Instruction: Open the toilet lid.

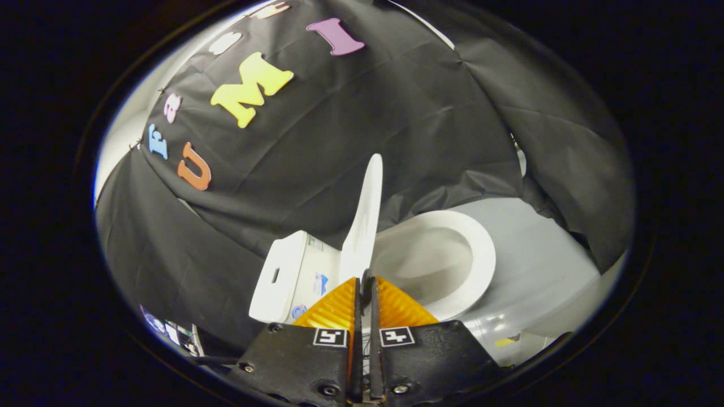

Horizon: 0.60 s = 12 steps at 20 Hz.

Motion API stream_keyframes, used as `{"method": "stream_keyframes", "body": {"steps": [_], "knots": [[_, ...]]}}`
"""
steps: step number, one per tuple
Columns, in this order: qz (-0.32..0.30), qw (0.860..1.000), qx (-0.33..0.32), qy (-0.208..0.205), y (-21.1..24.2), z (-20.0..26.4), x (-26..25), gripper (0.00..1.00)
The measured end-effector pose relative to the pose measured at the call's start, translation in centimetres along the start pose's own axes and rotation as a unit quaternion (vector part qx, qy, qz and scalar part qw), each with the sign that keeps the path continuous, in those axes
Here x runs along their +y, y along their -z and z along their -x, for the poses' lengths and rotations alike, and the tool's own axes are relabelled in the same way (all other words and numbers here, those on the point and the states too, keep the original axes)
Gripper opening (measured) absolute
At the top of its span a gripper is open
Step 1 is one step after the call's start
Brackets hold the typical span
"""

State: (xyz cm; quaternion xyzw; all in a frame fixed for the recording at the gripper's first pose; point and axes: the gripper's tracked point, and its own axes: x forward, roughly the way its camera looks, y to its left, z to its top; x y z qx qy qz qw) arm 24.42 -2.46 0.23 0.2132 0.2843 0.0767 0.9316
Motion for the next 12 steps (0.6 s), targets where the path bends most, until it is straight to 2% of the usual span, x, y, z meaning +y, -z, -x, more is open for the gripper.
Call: {"method": "stream_keyframes", "body": {"steps": [7,12], "knots": [[0.024,1.0,-0.007,0.003,-0.1,0.3,3.5,0.08],[0.069,0.998,-0.003,0.015,-0.3,0.2,7.0,0.09]]}}
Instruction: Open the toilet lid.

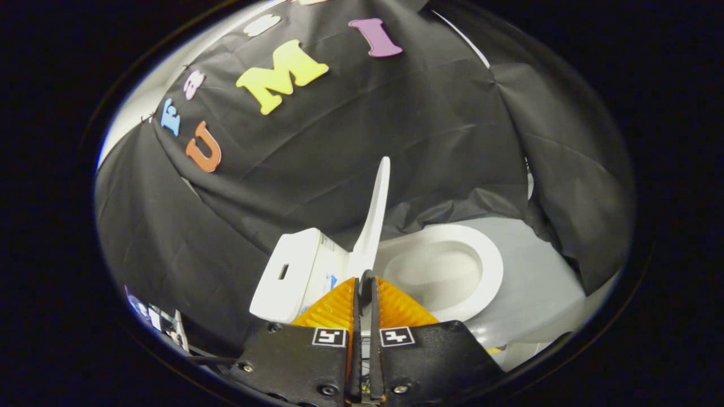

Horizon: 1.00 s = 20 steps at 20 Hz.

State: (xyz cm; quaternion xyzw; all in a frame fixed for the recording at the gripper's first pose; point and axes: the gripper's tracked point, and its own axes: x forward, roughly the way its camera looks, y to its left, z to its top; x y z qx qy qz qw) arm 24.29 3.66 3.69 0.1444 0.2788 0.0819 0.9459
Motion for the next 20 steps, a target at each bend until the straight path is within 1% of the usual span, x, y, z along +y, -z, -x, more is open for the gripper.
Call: {"method": "stream_keyframes", "body": {"steps": [7,20], "knots": [[0.044,0.999,0.004,0.006,-0.2,0.3,4.0,0.09],[0.103,0.994,0.015,-0.019,0.6,-0.8,13.5,0.09]]}}
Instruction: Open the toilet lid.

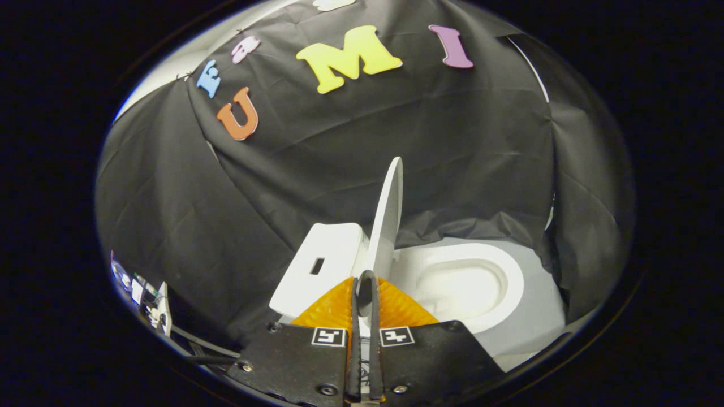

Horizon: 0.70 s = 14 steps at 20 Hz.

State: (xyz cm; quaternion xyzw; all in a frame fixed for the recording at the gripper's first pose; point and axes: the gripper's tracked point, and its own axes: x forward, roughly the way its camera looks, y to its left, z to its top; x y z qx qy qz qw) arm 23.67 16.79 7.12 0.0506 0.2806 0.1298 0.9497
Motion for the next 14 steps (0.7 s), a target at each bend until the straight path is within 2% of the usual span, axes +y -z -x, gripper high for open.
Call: {"method": "stream_keyframes", "body": {"steps": [14], "knots": [[0.04,0.999,0.014,-0.033,0.7,-2.7,8.5,0.09]]}}
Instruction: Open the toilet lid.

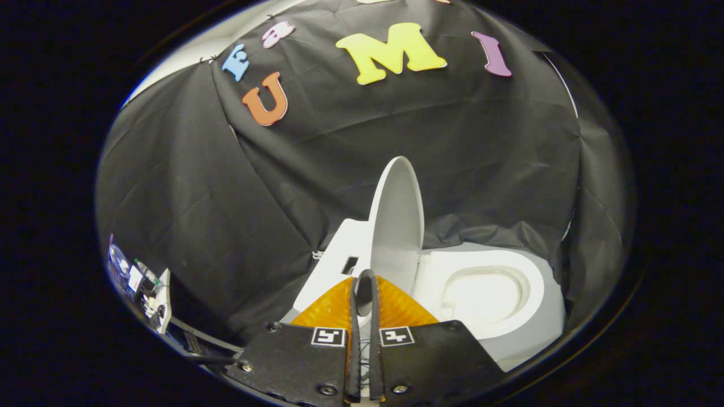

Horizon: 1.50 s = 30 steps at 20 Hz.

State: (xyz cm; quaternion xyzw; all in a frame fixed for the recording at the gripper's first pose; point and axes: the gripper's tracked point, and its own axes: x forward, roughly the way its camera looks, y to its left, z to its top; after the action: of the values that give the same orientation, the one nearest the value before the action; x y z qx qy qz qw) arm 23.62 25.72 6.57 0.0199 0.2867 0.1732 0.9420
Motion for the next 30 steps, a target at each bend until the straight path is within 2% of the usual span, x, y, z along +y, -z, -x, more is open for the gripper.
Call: {"method": "stream_keyframes", "body": {"steps": [14,24,30], "knots": [[0.062,0.998,0.014,0.0,1.4,-4.3,7.2,0.09],[0.071,0.997,0.025,-0.003,1.5,-5.9,9.4,0.09],[0.11,0.994,0.021,0.022,1.5,-6.5,9.9,0.09]]}}
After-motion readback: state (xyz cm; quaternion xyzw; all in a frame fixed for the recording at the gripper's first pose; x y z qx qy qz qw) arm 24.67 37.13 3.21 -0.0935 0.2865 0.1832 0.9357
